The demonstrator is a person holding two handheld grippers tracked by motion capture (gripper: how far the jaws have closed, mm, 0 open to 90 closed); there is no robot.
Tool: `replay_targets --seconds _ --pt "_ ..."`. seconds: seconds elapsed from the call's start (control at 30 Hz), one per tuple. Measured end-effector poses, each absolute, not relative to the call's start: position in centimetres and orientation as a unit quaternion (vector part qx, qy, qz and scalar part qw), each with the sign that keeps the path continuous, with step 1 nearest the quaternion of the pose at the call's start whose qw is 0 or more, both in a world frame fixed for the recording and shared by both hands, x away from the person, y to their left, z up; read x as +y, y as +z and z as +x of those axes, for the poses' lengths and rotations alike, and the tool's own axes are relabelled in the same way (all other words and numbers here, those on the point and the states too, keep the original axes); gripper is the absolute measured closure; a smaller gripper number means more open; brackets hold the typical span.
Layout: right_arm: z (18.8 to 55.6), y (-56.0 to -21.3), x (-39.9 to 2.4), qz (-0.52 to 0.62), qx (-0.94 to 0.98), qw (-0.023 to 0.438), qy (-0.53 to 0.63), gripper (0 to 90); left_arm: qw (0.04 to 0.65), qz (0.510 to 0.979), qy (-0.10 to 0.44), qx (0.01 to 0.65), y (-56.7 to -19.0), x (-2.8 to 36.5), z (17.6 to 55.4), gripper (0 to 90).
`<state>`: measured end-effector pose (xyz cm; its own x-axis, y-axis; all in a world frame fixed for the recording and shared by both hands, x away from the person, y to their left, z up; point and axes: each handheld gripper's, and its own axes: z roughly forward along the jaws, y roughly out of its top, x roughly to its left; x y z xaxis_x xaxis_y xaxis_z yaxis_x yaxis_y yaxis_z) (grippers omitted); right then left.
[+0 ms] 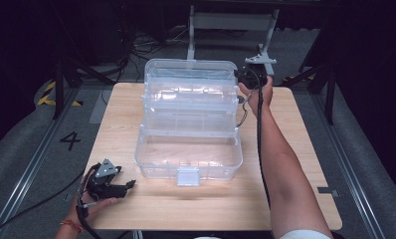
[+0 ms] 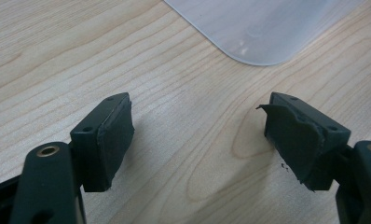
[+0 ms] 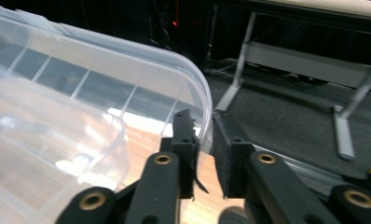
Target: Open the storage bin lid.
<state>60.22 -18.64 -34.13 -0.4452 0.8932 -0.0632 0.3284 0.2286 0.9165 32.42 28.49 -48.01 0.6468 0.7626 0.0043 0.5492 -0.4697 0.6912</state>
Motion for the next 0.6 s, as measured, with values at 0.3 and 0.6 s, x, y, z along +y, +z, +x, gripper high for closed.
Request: replay_targets --seconds 0.3,0.6 --pt "59.5 -33.5 -18.4 0.398 0.733 0.318 0.450 83.7 0.338 0.842 0.159 0.390 -48.0 28.5 32.4 23.9" --pt "58.6 -33.2 -17.9 0.379 0.741 0.320 0.452 85.3 0.339 0.841 0.155 0.391 -48.1 28.4 32.4 23.9"
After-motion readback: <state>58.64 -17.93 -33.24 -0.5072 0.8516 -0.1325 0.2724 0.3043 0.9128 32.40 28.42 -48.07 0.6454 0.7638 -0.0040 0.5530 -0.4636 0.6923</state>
